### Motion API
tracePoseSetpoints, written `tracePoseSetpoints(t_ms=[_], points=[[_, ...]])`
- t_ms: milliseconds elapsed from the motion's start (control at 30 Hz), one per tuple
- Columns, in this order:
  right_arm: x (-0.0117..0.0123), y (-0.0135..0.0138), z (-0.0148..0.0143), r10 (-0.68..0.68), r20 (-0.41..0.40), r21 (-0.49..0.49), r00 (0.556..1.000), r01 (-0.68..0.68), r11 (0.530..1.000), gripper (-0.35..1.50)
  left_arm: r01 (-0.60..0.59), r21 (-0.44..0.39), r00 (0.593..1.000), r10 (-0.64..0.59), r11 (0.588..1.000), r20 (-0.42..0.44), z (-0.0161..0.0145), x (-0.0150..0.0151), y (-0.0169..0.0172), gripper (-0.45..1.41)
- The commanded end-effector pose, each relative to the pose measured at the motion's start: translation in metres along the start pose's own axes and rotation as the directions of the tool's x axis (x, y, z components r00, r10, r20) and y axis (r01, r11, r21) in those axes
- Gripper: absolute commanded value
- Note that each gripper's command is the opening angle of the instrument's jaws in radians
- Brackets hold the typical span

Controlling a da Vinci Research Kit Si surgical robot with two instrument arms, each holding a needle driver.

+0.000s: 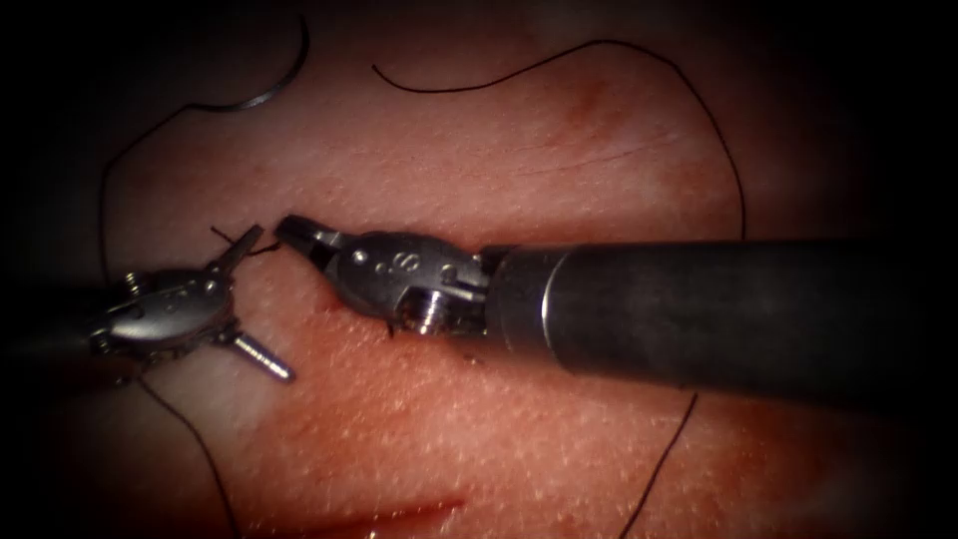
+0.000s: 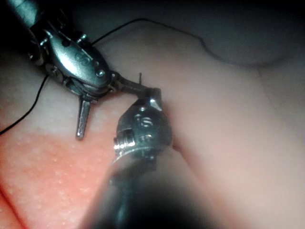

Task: Wound Closure
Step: Release suture off-cut from left grasper

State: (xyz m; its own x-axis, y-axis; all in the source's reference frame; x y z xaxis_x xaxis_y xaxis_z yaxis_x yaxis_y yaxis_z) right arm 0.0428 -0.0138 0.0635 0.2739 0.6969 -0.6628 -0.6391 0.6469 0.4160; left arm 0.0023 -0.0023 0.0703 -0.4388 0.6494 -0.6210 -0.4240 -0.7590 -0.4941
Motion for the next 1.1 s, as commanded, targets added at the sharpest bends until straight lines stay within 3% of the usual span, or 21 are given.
tracePoseSetpoints(t_ms=[33,700,833,900,1100], points=[[-0.0001,-0.0002,0.0012,-0.006,0.005,0.003,1.0,0.006,1.0,-0.35,-0.001,-0.002,1.0,0.001,1.0,-0.002,0.0008,0.0,-0.0002,1.4],[-0.0042,-0.002,0.0027,-0.056,0.078,0.054,0.995,0.052,0.997,-0.35,0.003,-0.022,1.0,-0.003,1.0,-0.004,0.0004,0.0003,0.0001,1.4],[-0.0051,-0.0022,0.0026,-0.074,0.094,0.059,0.993,0.069,0.996,-0.35,0.023,-0.143,0.998,-0.031,0.99,-0.053,-0.001,0.0026,0.0005,1.4],[-0.0051,-0.002,0.0025,-0.074,0.094,0.06,0.993,0.069,0.996,-0.35,0.036,-0.195,0.989,-0.063,0.98,-0.133,-0.0023,0.005,0.0003,1.4],[-0.0047,-0.002,0.002,-0.077,0.095,0.065,0.992,0.071,0.995,-0.35,0.012,-0.232,0.963,-0.074,0.973,-0.258,-0.0057,0.0106,-0.001,1.4]])
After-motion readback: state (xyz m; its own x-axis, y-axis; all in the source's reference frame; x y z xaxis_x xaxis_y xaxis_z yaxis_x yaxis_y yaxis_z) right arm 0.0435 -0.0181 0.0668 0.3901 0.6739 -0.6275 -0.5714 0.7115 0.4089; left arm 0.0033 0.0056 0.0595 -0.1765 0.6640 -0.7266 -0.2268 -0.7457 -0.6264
